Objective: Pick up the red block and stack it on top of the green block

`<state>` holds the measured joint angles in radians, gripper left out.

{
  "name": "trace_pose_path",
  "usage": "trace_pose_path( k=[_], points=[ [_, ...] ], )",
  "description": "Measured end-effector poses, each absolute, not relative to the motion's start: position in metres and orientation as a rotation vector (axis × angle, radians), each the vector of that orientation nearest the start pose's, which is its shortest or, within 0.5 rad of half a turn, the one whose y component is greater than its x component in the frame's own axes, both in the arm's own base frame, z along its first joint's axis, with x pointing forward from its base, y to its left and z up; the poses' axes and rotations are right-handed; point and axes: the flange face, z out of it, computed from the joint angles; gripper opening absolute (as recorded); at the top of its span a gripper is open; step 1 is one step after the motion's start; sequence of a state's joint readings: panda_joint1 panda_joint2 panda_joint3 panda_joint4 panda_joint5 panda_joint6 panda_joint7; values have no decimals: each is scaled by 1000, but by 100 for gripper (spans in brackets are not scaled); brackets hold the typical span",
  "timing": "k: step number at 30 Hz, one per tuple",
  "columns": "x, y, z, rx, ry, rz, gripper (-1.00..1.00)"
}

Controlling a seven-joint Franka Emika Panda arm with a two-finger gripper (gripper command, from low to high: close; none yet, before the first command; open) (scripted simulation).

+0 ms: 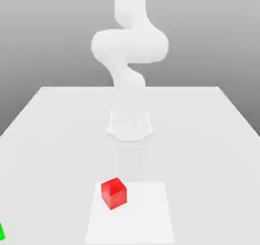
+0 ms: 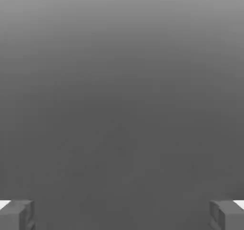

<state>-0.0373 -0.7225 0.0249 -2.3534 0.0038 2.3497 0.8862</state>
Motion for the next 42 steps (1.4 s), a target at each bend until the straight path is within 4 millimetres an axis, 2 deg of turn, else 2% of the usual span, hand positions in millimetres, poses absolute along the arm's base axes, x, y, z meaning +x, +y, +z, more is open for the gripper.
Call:
trace_pose_path(
  k=[4,6,9,12,16,18,20,25,26,33,39,41,42],
  points=[
    [421,-10,562,-2398,1452,-735,0],
    [433,-16,512,-2369,1587,-640,0],
    [439,-25,437,-2309,1790,-497,0],
    [432,-33,362,-2226,1997,-347,0],
    [403,-41,268,-2084,2269,-143,0],
    [382,-43,228,-1999,2397,-46,0],
    [375,-43,202,-1970,2439,-11,0],
    [373,-42,153,-1961,2453,0,0],
    [372,-42,147,-1962,2452,1,-100],
    [372,-42,147,-1961,2452,-2,-100],
    [373,-42,197,-1962,2451,-3,-100],
    [382,-48,209,-1904,2493,3,-100],
    [390,-59,212,-1839,2538,7,-100]
  ],
)
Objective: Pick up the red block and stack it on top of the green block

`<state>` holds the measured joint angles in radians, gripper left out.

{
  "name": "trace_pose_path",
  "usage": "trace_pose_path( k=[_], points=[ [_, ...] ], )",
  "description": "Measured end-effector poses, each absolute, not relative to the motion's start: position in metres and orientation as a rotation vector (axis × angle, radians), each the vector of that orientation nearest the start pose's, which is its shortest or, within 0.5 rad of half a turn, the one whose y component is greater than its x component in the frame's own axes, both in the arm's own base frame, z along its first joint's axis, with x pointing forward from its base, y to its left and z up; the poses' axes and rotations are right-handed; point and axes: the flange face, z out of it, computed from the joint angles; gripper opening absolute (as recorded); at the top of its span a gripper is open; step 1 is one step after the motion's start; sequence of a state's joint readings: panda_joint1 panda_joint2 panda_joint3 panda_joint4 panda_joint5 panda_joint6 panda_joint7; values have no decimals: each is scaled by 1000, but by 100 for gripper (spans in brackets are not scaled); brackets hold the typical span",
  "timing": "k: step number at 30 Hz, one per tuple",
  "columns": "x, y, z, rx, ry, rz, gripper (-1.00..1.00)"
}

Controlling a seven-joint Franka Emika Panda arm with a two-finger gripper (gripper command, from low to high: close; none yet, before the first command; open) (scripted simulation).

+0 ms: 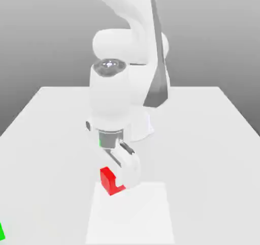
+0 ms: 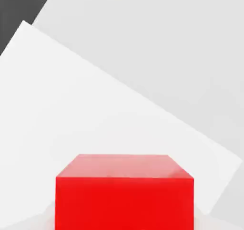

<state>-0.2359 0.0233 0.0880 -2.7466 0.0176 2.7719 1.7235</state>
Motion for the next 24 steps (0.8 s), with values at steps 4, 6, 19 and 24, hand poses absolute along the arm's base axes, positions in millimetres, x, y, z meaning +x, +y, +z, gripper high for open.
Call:
trace_pose_path(
  k=[4,6,19,24],
  points=[
    [422,-118,222,-1505,2739,22,-100],
    [437,-144,226,-1350,2816,27,-100],
    [471,-324,209,-430,3110,-2,-100],
    [470,-325,193,-425,3110,-2,100]
  ],
)
